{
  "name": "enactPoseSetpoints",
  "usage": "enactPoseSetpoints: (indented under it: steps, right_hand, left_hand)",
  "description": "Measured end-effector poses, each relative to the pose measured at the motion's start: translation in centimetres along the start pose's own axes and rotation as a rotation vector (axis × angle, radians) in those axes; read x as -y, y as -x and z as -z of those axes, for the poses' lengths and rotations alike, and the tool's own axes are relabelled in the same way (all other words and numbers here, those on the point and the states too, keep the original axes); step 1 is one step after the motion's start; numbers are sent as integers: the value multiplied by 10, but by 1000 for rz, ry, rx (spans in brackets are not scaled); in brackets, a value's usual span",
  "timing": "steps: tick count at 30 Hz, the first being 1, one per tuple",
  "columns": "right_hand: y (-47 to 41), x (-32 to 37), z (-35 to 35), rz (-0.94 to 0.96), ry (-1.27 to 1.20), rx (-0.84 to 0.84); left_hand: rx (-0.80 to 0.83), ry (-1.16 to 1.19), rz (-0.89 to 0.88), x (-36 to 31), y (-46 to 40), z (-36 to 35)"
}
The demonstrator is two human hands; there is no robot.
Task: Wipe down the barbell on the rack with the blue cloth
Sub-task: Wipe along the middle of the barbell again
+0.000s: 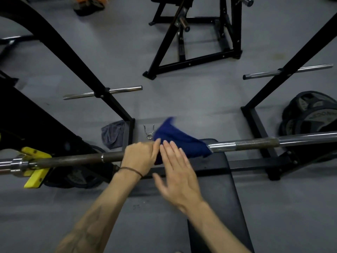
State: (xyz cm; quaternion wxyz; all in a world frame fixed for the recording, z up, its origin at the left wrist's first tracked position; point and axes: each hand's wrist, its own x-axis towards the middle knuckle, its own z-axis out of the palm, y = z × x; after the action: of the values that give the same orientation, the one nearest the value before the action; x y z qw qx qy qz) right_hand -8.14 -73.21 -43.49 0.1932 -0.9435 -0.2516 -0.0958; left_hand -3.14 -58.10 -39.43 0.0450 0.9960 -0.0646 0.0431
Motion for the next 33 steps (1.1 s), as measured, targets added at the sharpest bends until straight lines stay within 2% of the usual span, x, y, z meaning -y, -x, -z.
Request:
enactPoseSetpoints:
  steps: [2, 3, 7, 11, 13, 16, 18, 20, 24, 28, 29, 33]
  right_hand:
    - [4, -28, 9, 27, 43, -42]
    - [11, -46, 15, -25, 49, -62]
    - [37, -103, 38, -378, 70, -216]
    - [19, -75, 23, -579, -74, -351]
    - [2, -35, 10, -529, -139, -335]
    - [3, 9, -8, -200, -125, -142]
    - [10, -5, -3, -49, -34, -75]
    - [17, -40, 11, -102, 21, -102]
    - [29, -97, 35, -484, 57, -270]
    - [7, -69, 21, -627, -72, -358]
    - [0, -49, 16, -589, -99, -333]
    - [-3, 14, -7, -188, -102, -82]
  left_hand:
    - [-171, 15, -71, 5, 15, -10]
    - [-197, 10, -60, 3, 21, -14]
    - [-244, 19, 56, -7, 28, -23]
    - [-247, -47, 4, 1, 17, -23]
    - [-267, -68, -41, 5, 12, -25]
    - [-379, -99, -85, 9, 6, -31]
    - [-437, -112, -91, 10, 6, -35]
    - [-484, -109, -69, 9, 6, -37]
    - [-526, -101, -52, 7, 6, -41]
    - [-549, -115, -60, 8, 5, -45]
    - [-554, -122, -67, 9, 4, -46]
    - [-576, -147, -93, 11, 2, -47]
